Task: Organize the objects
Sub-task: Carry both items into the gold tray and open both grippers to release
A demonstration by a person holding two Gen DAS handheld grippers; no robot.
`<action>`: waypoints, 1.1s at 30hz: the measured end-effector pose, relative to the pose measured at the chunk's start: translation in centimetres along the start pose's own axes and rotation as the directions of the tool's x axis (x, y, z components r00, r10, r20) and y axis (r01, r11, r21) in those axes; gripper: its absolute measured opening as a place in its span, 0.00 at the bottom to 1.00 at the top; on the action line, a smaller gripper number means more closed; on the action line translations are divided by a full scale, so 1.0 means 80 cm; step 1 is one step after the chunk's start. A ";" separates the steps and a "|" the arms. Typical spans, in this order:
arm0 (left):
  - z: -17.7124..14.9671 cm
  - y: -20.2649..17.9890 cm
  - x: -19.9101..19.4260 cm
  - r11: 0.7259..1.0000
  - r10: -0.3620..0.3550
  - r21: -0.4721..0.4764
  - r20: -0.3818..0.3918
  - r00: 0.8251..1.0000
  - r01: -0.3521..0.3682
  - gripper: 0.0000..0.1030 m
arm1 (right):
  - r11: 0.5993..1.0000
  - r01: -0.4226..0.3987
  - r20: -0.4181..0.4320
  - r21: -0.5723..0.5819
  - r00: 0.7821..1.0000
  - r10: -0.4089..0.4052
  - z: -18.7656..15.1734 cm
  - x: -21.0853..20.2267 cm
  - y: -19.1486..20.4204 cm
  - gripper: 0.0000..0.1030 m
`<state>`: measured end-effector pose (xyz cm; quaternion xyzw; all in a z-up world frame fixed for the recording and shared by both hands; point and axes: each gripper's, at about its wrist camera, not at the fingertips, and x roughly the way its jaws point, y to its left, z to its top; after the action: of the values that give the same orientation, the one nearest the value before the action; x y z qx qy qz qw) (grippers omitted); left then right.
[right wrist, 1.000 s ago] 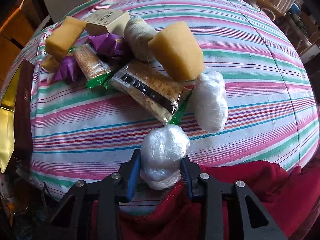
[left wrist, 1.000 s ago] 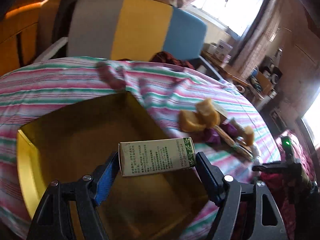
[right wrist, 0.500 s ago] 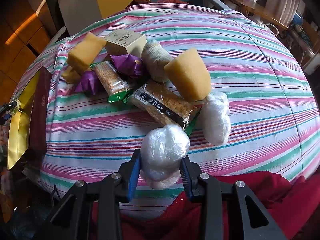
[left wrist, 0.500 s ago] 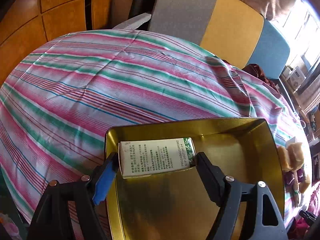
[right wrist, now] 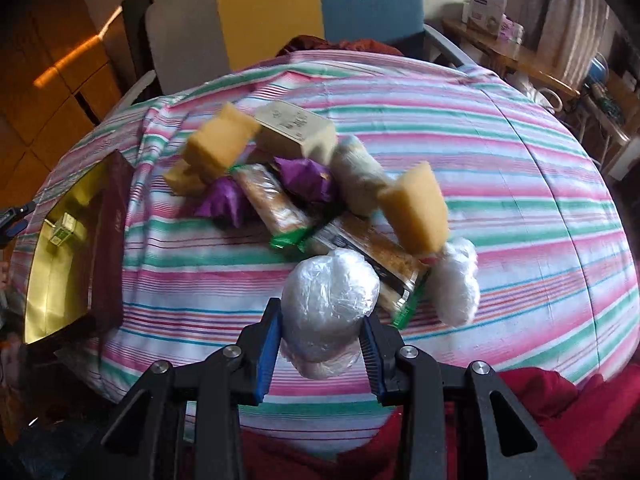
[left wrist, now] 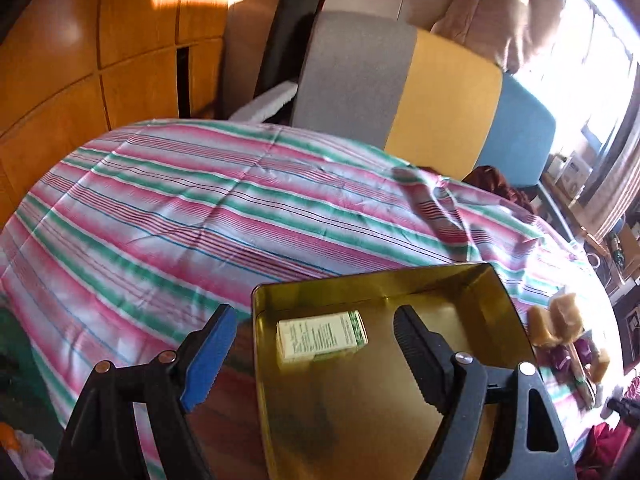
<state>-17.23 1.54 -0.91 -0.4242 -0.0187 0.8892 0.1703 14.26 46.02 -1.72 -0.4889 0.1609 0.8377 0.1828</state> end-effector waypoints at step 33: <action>-0.096 0.087 -0.065 0.979 -0.005 -0.202 -0.002 1.000 0.004 0.78 | 0.782 -0.495 -0.259 -0.379 0.868 0.423 0.069 0.135 0.487 0.39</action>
<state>-10.37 -7.52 -3.21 -0.4405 -0.1093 0.8818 0.1284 -12.91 15.79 -5.10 -0.5283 0.0992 0.8291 -0.1539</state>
